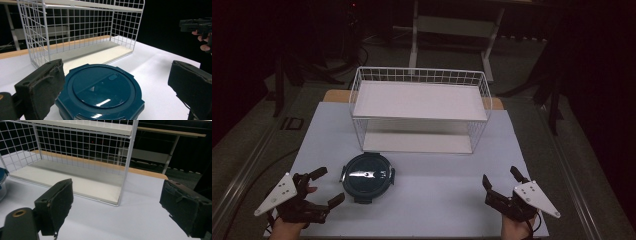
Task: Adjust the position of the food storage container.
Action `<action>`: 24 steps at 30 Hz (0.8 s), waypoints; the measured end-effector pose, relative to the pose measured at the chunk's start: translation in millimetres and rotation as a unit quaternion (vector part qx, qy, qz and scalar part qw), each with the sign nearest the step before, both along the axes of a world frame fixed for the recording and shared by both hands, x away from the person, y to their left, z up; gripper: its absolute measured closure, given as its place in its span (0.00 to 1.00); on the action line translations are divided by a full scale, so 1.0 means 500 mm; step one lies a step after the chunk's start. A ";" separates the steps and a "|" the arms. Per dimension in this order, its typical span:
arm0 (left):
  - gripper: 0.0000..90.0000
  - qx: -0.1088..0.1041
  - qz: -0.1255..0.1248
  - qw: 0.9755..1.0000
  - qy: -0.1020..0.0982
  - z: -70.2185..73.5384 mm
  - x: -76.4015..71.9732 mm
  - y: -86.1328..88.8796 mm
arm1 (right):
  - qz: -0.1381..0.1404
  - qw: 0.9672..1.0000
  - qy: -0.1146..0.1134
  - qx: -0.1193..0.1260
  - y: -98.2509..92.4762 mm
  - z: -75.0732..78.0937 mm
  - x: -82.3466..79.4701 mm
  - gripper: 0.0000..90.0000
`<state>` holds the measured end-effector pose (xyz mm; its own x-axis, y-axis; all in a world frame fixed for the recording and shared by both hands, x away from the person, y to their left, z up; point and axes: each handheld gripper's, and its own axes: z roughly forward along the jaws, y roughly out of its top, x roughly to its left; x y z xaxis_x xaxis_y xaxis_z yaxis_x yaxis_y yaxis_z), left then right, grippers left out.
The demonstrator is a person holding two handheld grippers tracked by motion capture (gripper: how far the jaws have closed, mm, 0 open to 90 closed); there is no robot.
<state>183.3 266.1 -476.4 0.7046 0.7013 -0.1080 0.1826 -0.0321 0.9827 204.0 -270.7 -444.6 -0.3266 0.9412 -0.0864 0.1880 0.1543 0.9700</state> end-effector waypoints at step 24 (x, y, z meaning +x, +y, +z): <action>0.01 0.003 -0.020 1.000 0.012 0.086 0.029 0.032 | 0.008 1.000 -0.001 0.004 0.009 0.009 -0.010 0.13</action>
<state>198.1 282.0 -433.4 0.7298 0.6729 -0.1209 0.2040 -0.0455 0.9779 199.1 -266.2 -440.0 -0.3413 0.9365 -0.0805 0.1829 0.1502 0.9716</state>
